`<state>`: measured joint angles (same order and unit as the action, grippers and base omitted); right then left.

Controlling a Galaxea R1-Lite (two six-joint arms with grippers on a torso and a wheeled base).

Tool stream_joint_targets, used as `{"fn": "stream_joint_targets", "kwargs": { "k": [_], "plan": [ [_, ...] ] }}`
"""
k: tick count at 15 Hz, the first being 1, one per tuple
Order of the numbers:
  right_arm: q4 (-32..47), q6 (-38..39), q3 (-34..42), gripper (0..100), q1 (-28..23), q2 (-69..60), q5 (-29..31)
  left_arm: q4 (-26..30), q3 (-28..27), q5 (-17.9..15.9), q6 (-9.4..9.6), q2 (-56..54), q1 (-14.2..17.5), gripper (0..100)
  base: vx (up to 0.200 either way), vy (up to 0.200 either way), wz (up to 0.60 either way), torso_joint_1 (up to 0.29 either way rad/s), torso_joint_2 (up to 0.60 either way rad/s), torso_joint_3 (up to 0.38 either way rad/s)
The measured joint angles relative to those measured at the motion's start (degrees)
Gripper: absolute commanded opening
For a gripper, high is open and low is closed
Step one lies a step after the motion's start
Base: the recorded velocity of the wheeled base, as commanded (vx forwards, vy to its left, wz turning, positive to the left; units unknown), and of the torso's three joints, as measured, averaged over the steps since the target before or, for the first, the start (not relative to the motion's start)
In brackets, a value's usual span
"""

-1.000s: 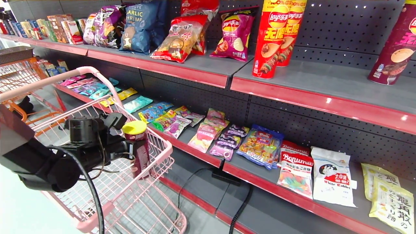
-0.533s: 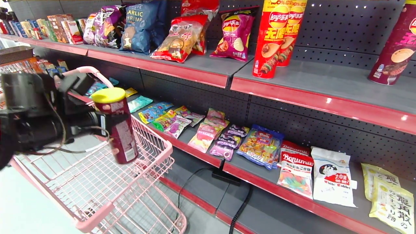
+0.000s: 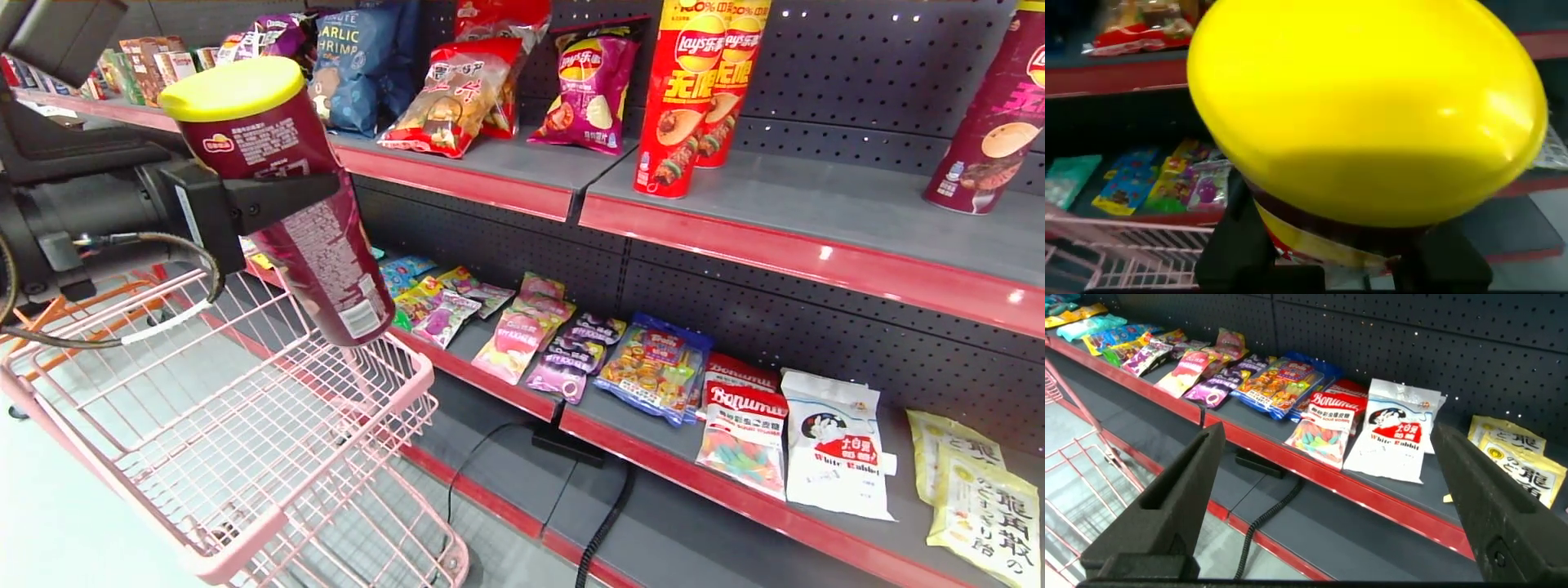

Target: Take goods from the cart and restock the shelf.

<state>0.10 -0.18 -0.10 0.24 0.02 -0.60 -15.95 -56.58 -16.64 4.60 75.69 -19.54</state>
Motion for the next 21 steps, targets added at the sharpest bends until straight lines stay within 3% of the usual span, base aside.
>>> {"fn": "stream_joint_targets", "kwargs": {
  "k": [2,5,9,14,21],
  "plan": [
    [0.0,0.0,0.0,100,0.0,0.0,0.1,0.1,0.3,0.0,0.27,-0.1,-1.1,0,0.000,0.000,0.00,0.000,0.00,0.000],
    [0.0,0.2,0.0,100,0.0,0.0,0.0,0.0,0.7,5.9,-0.06,-0.7,-1.3,0,0.000,0.000,0.00,0.000,0.00,0.000],
    [0.0,0.2,0.0,100,0.0,0.0,0.0,0.0,5.1,3.1,0.27,-3.5,-1.5,0,0.000,0.000,0.00,0.000,0.00,0.000],
    [0.0,0.2,0.0,100,0.0,0.0,0.1,0.0,8.9,7.9,0.16,-7.6,-1.3,0,0.000,0.000,0.00,0.000,0.00,0.000],
    [0.0,0.0,0.0,100,0.0,0.0,0.1,0.0,12.8,8.2,0.30,-11.6,-1.3,0,0.000,0.000,0.00,0.082,-0.28,-0.185]
  ]
}}
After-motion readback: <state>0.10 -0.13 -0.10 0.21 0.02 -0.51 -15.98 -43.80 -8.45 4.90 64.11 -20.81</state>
